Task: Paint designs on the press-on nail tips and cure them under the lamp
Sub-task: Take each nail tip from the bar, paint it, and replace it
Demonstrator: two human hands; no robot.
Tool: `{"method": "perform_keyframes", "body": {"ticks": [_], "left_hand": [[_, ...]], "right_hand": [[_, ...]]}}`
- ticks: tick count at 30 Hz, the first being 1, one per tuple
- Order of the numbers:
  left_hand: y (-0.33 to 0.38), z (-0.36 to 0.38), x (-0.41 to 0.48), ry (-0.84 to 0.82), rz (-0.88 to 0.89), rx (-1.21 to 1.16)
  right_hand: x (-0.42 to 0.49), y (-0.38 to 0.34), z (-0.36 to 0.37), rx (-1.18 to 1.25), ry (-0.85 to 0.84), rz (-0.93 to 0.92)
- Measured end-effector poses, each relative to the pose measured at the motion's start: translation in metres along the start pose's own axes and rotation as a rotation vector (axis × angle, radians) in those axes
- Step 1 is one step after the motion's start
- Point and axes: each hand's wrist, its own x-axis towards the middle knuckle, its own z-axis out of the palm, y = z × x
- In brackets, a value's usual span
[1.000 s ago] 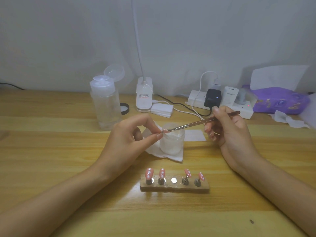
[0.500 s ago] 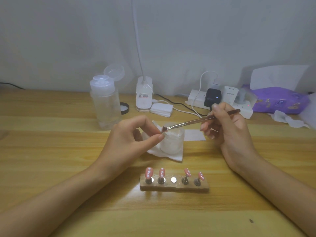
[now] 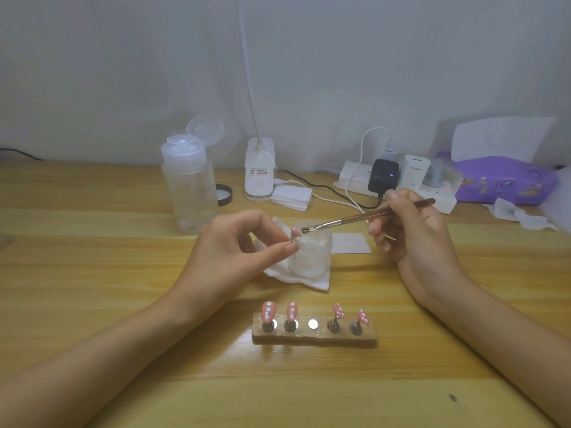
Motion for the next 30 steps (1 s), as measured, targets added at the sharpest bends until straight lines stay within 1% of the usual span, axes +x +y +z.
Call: {"method": "perform_keyframes", "body": {"ticks": [4, 9, 12, 14, 19, 22, 24, 30], "left_hand": [[-0.0005, -0.0001, -0.0003, 0.001, -0.002, -0.005], [0.0009, 0.0002, -0.0002, -0.001, -0.002, -0.025], [0.0008, 0.0002, -0.0001, -0.003, -0.004, -0.016], [0.0006, 0.0000, -0.0004, -0.003, -0.005, -0.008], [-0.0004, 0.0001, 0.0002, -0.002, -0.014, -0.008], [-0.0004, -0.0002, 0.0003, -0.005, -0.008, -0.006], [-0.0005, -0.0003, 0.0001, -0.009, -0.004, 0.000], [-0.0015, -0.0005, -0.0003, -0.009, -0.001, -0.008]], "right_hand": [[-0.0018, -0.0016, 0.0021, -0.021, -0.072, -0.033], [-0.0005, 0.0000, 0.0005, -0.013, 0.002, -0.017], [-0.0012, -0.0014, 0.0014, 0.000, -0.066, -0.041], [-0.0017, -0.0014, 0.0026, -0.011, -0.097, -0.025], [-0.0010, -0.0004, 0.0010, 0.000, -0.001, 0.010], [-0.0019, -0.0020, 0.0024, 0.004, -0.069, -0.026], [-0.0022, -0.0023, 0.0033, -0.016, -0.104, -0.019], [-0.0016, -0.0018, 0.0006, -0.013, 0.003, 0.006]]}}
